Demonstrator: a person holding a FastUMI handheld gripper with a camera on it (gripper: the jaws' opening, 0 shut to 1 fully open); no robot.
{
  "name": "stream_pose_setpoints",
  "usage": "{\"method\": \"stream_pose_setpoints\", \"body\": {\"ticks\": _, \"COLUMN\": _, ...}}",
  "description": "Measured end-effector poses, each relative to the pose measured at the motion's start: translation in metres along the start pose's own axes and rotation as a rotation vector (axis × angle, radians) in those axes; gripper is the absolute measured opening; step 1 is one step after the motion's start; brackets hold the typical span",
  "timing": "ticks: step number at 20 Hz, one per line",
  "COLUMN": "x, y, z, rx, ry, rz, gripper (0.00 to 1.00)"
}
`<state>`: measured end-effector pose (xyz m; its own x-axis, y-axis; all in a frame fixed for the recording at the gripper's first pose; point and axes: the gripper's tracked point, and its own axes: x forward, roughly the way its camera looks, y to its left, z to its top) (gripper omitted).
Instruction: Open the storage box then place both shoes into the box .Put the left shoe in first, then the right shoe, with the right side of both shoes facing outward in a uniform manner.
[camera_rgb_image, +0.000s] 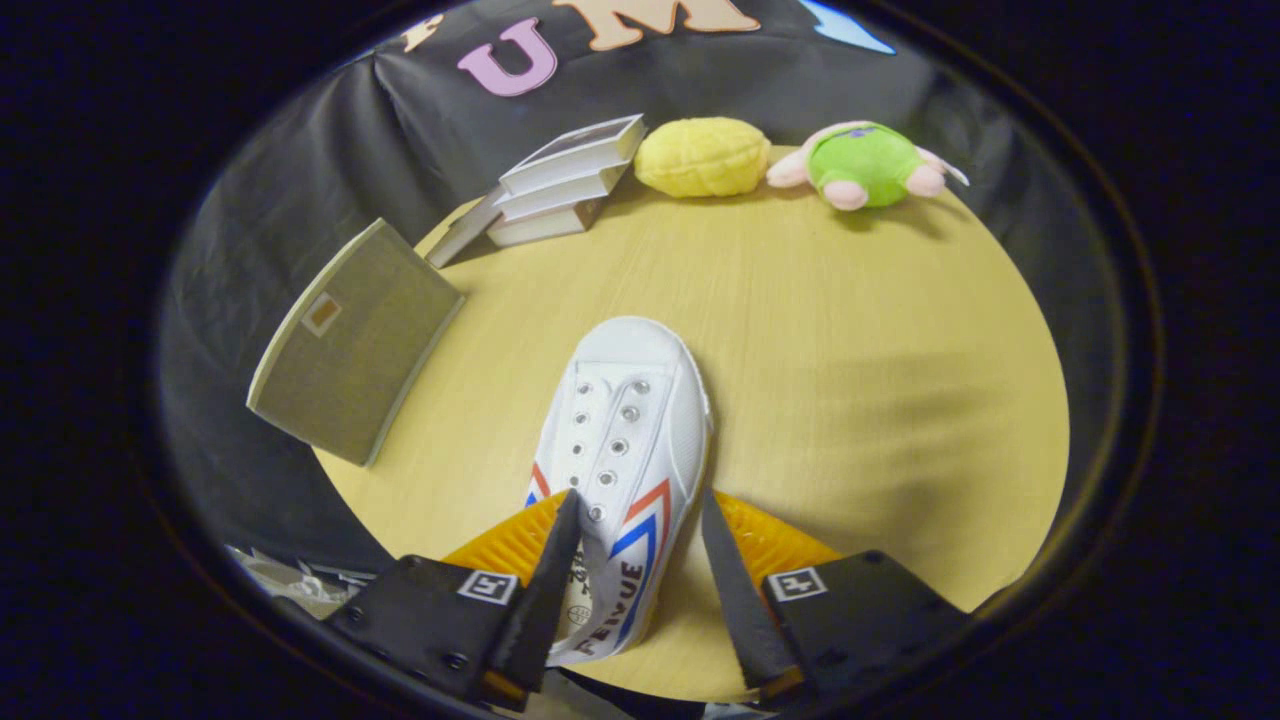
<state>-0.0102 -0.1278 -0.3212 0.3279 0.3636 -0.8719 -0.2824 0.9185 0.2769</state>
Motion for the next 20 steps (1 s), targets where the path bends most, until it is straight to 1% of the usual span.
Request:
{"method": "stream_pose_setpoints", "body": {"ticks": 1, "x": 0.0, "y": -0.001, "z": 0.001, "rx": -0.002, "ry": 0.003, "rz": 0.0, "gripper": 0.63}}
{"method": "stream_pose_setpoints", "body": {"ticks": 2, "x": 0.003, "y": -0.007, "z": -0.001, "rx": -0.013, "ry": 0.007, "rz": -0.027, "gripper": 0.56}}
{"method": "stream_pose_setpoints", "body": {"ticks": 4, "x": 0.001, "y": -0.011, "z": -0.002, "rx": -0.01, "ry": 0.027, "rz": -0.051, "gripper": 0.41}}
{"method": "stream_pose_setpoints", "body": {"ticks": 5, "x": 0.002, "y": -0.013, "z": -0.005, "rx": 0.019, "ry": 0.046, "rz": -0.067, "gripper": 0.41}}
{"method": "stream_pose_setpoints", "body": {"ticks": 6, "x": 0.001, "y": -0.017, "z": -0.002, "rx": 0.035, "ry": 0.045, "rz": -0.101, "gripper": 0.24}}
{"method": "stream_pose_setpoints", "body": {"ticks": 8, "x": 0.001, "y": -0.017, "z": -0.003, "rx": 0.08, "ry": 0.058, "rz": -0.138, "gripper": 0.06}}
{"method": "stream_pose_setpoints", "body": {"ticks": 11, "x": -0.009, "y": -0.011, "z": -0.005, "rx": 0.156, "ry": 0.092, "rz": -0.154, "gripper": 0.07}}
{"method": "stream_pose_setpoints", "body": {"ticks": 14, "x": -0.02, "y": 0.007, "z": 0.01, "rx": 0.229, "ry": 0.064, "rz": -0.141, "gripper": 0.06}}
{"method": "stream_pose_setpoints", "body": {"ticks": 16, "x": -0.03, "y": 0.019, "z": 0.024, "rx": 0.25, "ry": 0.039, "rz": -0.141, "gripper": 0.06}}
{"method": "stream_pose_setpoints", "body": {"ticks": 20, "x": -0.046, "y": 0.055, "z": 0.048, "rx": 0.323, "ry": 0.0, "rz": -0.128, "gripper": 0.06}}
